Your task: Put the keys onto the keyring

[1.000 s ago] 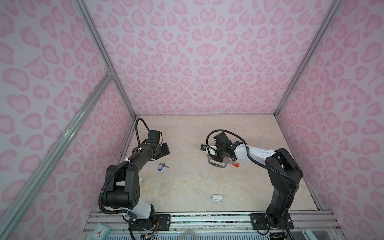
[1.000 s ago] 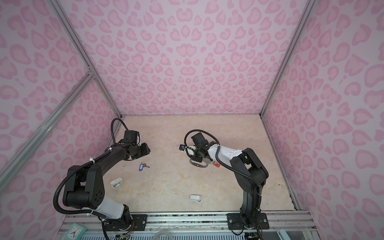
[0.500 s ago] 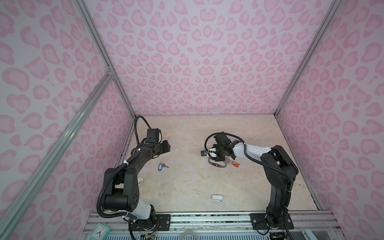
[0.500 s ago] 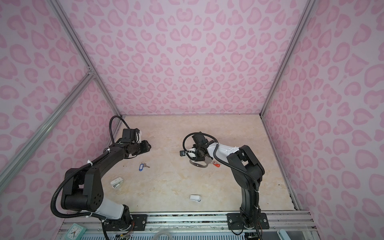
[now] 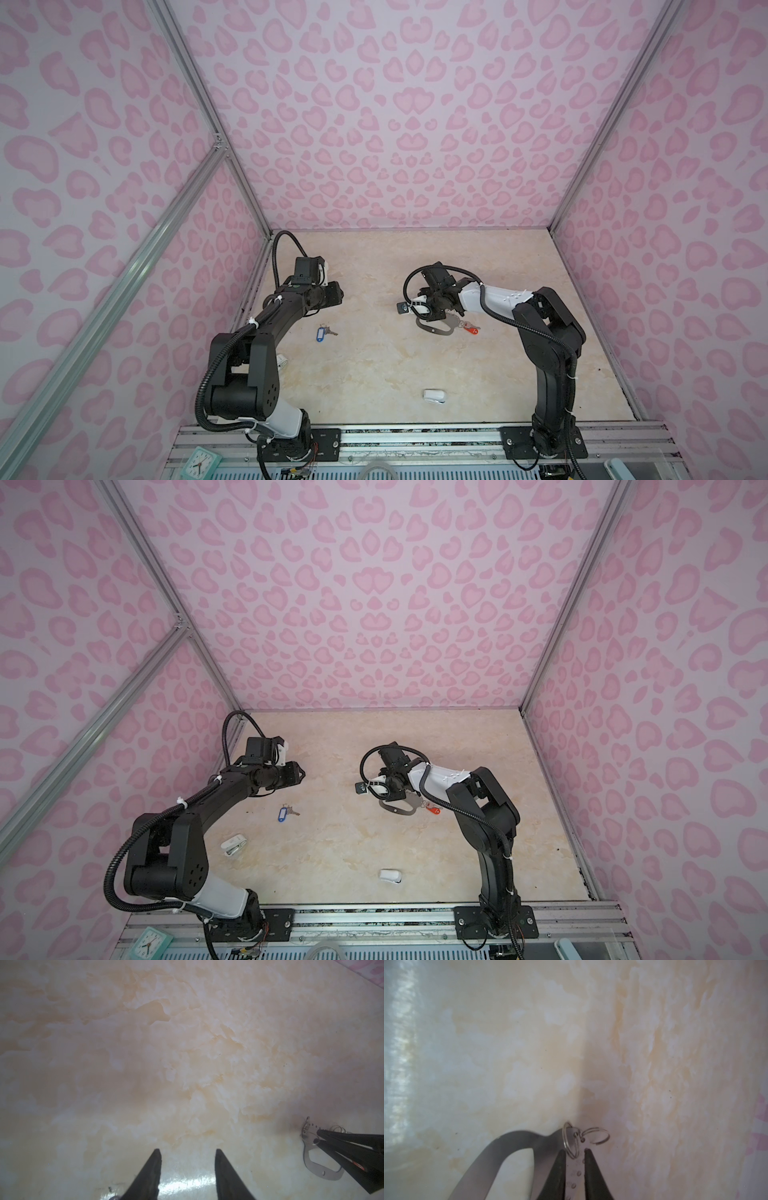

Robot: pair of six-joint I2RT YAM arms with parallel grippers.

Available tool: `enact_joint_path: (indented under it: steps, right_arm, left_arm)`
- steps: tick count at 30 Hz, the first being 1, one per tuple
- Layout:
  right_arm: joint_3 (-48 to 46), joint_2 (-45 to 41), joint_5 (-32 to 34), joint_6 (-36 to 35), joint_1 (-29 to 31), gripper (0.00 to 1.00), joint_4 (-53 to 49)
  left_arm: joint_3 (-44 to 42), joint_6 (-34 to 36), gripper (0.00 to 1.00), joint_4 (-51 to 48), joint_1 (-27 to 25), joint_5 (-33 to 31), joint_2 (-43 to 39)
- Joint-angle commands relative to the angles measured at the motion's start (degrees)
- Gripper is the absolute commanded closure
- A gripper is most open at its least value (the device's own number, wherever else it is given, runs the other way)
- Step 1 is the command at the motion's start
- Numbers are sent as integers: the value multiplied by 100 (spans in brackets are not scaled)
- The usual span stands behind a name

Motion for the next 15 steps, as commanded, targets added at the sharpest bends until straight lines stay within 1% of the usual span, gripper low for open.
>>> enact_joint_path:
  steps: [1,5,10,13,15]
  right_arm:
    - [56,105,28,-76,20,85,-215]
    - [73,145,82,-142,31,88,-236]
    - [-31,60,193,-73,62,94,-75]
    - [-93,-67,223,56,49,99,-72]
    - [-110,-180,156,176,12,100,-144]
  left_arm:
    - [90,193,56,67,-3,158,34]
    - [84,293,56,58,-13,158,-18]
    - [12,393,56,75,-66,183,-104]
    - [-32,583,56,109,-152,263,-151]
    - [-50,773,56,153,-249,311,-186]
